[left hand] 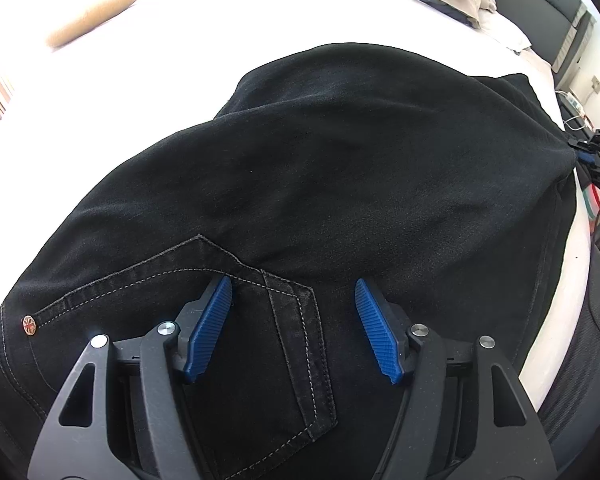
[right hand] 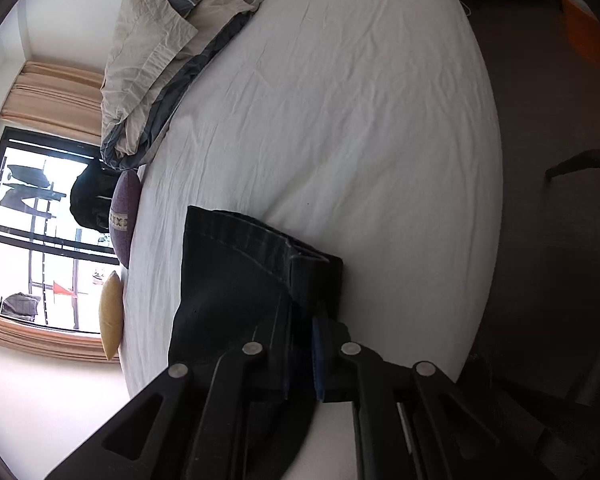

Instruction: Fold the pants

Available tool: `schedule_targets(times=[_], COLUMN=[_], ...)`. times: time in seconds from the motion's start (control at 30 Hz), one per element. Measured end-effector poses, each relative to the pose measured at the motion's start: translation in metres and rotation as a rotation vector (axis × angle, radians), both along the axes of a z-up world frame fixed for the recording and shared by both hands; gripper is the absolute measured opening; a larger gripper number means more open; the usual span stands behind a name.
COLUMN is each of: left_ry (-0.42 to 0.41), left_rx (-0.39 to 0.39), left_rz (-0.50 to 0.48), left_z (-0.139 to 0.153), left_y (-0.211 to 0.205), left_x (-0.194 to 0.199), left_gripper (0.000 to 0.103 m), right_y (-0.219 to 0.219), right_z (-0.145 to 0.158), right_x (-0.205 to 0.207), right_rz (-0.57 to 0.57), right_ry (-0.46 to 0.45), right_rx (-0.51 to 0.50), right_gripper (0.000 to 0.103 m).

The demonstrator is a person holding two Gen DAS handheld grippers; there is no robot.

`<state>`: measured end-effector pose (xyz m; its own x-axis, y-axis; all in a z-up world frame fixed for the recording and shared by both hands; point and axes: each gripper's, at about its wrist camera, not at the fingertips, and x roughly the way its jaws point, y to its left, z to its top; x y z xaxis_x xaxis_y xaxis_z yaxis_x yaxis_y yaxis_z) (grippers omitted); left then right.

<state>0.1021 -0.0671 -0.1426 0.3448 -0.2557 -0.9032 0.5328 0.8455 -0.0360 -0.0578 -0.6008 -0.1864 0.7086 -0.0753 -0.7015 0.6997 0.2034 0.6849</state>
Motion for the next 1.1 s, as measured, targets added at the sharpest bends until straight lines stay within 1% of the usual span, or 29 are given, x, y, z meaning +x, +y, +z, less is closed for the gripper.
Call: schedule_targets(times=[0.03,0.07,0.1,0.17,0.23,0.3,0.37,0.4,0.43,0.47,0.53,0.57,0.6,0.63,0.67,0.7,0.73,0.77,0.8,0.9,0.97,1.0,1.1], left_ry=[-0.001,-0.003,-0.006,-0.012,-0.013,-0.016,-0.017,-0.017,-0.018,-0.019,-0.021,-0.021,-0.022,-0.023,-0.024,-0.025,-0.025,-0.025,-0.026,-0.031,-0.031,-0.031,-0.031], left_rx=[-0.001,0.000,0.002,0.003,0.002,0.004,0.003,0.003,0.004,0.005,0.005,0.003,0.002,0.003,0.004,0.004,0.002,0.000,-0.002,0.000,-0.002,-0.001,-0.001], left_rz=[0.001,0.002,0.002,0.003,0.008,0.010,0.011,0.011,0.011,0.010,0.010,0.011,0.013,0.013,0.013,0.012,0.012,0.013,0.013,0.013,0.013,0.013,0.013], left_z=[0.000,0.000,-0.001,-0.003,-0.003,-0.001,0.000,0.000,0.000,0.001,-0.001,-0.001,-0.001,-0.001,-0.002,-0.002,-0.002,-0.002,-0.002,-0.003,-0.003,-0.003,-0.003], left_y=[0.000,0.000,-0.001,0.000,0.000,-0.001,-0.001,-0.001,-0.001,-0.001,0.000,0.000,0.000,0.000,0.000,-0.001,0.000,0.000,0.000,0.000,0.000,0.000,0.001], left_x=[0.000,-0.001,-0.001,-0.002,-0.003,-0.005,-0.006,-0.007,-0.007,-0.008,-0.007,-0.007,-0.007,-0.007,-0.007,-0.007,-0.007,-0.008,-0.008,-0.008,-0.009,-0.009,-0.009], left_gripper=[0.063,0.063,0.064,0.064,0.064,0.065,0.064,0.065,0.065,0.065,0.065,0.065,0.065,0.065,0.065,0.065,0.065,0.065,0.065,0.065,0.065,0.065,0.065], right_y=[0.000,0.000,0.000,0.003,0.005,0.006,0.003,0.002,0.001,0.001,-0.001,-0.002,-0.003,-0.005,-0.007,-0.008,-0.009,-0.009,-0.007,-0.002,0.002,0.003,0.007], right_z=[0.005,0.008,0.007,-0.005,-0.025,-0.043,-0.049,-0.045,-0.038,-0.030,-0.007,0.009,0.027,0.045,0.061,0.072,0.080,0.085,0.086,0.068,0.046,0.033,0.004], right_x=[-0.008,-0.013,-0.016,-0.017,-0.012,-0.004,-0.002,0.001,0.006,0.011,0.013,0.011,0.007,0.004,0.001,-0.003,-0.012,-0.019,-0.023,-0.019,-0.014,-0.010,-0.002], right_rz=[-0.011,-0.006,0.008,0.021,0.031,0.018,-0.021,-0.014,0.011,0.038,0.047,0.040,0.030,0.024,0.011,-0.015,-0.052,-0.074,-0.073,-0.019,0.006,0.011,-0.001], right_ry=[-0.008,-0.020,-0.032,-0.037,-0.065,-0.136,-0.191,-0.201,-0.208,-0.219,-0.267,-0.308,-0.346,-0.334,-0.267,-0.185,-0.152,-0.175,-0.186,-0.166,-0.161,-0.172,-0.162], right_rx=[-0.021,-0.029,-0.015,0.040,0.119,0.180,0.212,0.210,0.200,0.194,0.189,0.170,0.131,0.077,0.013,-0.041,-0.083,-0.109,-0.112,-0.067,0.001,0.044,0.141], right_gripper=[0.035,0.036,0.036,0.036,0.036,0.037,0.037,0.034,0.027,0.010,0.010,0.010,0.010,0.010,0.010,0.025,0.035,0.040,0.040,0.042,0.042,0.042,0.042])
